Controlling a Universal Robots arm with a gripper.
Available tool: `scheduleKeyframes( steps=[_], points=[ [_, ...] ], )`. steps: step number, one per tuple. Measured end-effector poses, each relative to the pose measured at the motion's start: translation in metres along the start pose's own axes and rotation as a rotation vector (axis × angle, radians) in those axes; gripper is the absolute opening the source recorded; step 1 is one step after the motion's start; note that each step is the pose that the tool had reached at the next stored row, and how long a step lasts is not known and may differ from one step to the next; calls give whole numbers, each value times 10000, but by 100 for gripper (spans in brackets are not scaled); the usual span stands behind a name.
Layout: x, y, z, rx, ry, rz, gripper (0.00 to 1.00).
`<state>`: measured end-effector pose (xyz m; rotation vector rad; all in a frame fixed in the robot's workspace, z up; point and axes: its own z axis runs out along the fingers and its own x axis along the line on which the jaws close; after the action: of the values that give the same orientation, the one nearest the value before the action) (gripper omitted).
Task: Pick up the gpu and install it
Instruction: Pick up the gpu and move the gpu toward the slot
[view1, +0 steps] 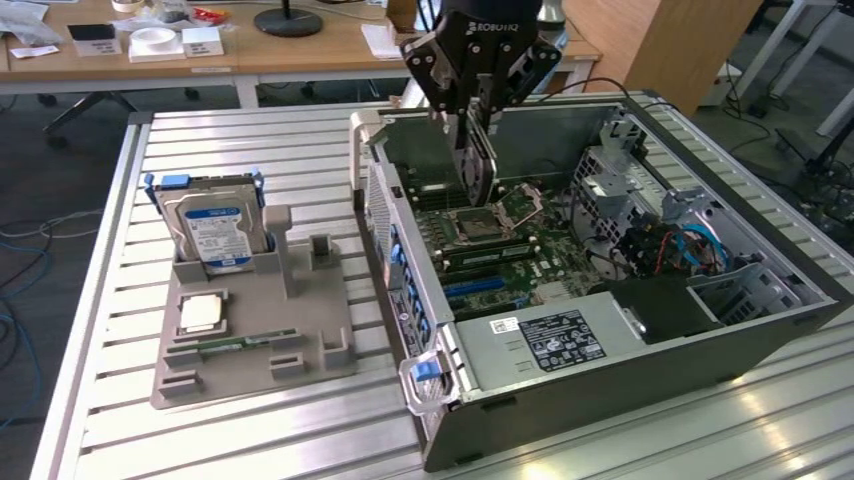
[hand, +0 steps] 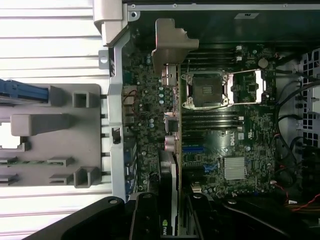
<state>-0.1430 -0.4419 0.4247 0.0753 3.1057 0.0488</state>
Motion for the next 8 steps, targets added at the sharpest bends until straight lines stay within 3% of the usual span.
scheduleKeyframes(
  steps=[8],
  points=[
    [-120,11,4,0,0,-1,27]
  ],
)
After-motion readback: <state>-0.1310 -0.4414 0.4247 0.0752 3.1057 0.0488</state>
